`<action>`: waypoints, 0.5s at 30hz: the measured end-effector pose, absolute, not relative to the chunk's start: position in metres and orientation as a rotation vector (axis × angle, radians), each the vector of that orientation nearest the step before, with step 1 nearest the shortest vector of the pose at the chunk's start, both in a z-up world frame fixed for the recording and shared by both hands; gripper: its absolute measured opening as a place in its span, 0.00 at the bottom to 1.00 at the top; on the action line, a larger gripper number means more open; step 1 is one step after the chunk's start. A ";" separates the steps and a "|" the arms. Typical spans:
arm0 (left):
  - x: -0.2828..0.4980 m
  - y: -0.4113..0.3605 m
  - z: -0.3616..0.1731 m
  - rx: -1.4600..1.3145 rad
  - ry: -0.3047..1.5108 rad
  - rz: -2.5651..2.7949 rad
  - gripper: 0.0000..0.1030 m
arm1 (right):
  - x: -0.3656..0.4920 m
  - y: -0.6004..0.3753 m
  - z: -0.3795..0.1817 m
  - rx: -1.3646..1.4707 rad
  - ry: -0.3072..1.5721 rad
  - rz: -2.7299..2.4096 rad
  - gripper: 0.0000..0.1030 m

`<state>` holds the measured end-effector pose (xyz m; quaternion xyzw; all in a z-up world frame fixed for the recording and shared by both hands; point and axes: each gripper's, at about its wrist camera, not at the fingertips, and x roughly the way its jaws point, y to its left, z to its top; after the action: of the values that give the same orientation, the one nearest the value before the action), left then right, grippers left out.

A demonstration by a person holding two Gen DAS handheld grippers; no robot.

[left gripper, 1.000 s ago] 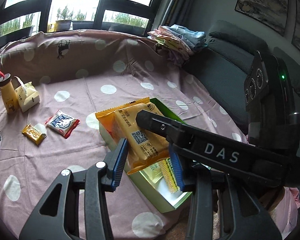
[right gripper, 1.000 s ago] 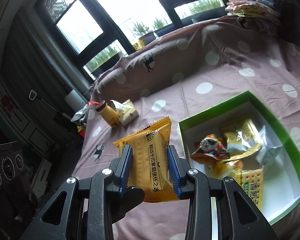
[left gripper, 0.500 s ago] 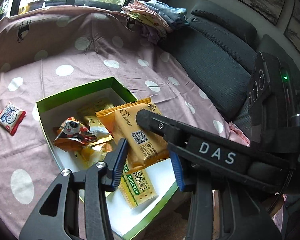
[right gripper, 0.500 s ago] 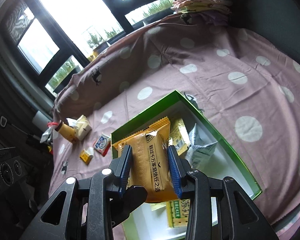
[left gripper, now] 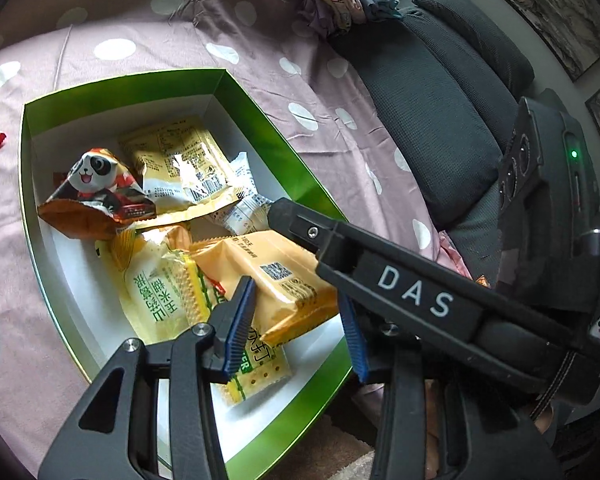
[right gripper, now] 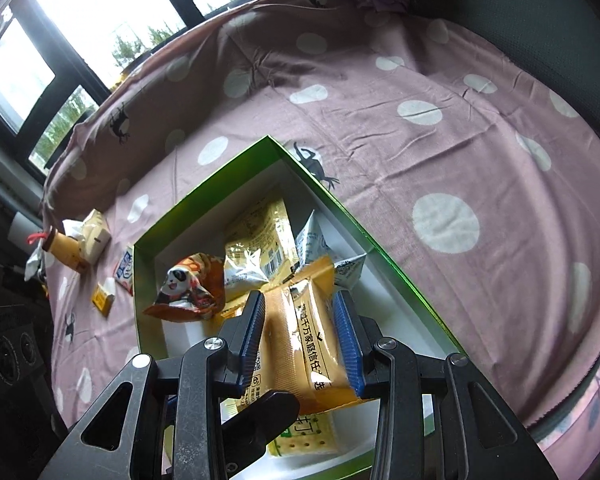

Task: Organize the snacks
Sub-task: 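Open the right gripper to drop the wafer pack into the box, then move the right gripper to the yellow cheese biscuit bar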

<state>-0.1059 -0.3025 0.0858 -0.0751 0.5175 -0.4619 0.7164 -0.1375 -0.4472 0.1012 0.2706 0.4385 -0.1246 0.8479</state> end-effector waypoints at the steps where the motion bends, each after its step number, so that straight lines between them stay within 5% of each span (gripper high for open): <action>1: -0.105 -0.300 0.087 -0.171 1.151 -1.019 0.39 | -0.137 -0.447 0.101 0.570 0.928 -0.265 0.38; 8: -0.104 -0.258 0.115 -0.057 1.029 -0.853 0.46 | -0.136 -0.439 0.109 0.534 0.905 -0.304 0.38; 13: -0.094 -0.201 0.129 -0.012 0.978 -0.656 0.71 | -0.136 -0.423 0.127 0.529 0.815 -0.244 0.59; 15: -0.089 -0.172 0.134 0.018 0.951 -0.563 0.81 | -0.134 -0.413 0.134 0.524 0.778 -0.203 0.60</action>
<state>-0.0895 -0.1719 0.1338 0.0087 0.4519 -0.2675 0.8510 -0.1340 -0.4133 0.1342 0.2521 0.3743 -0.0976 0.8870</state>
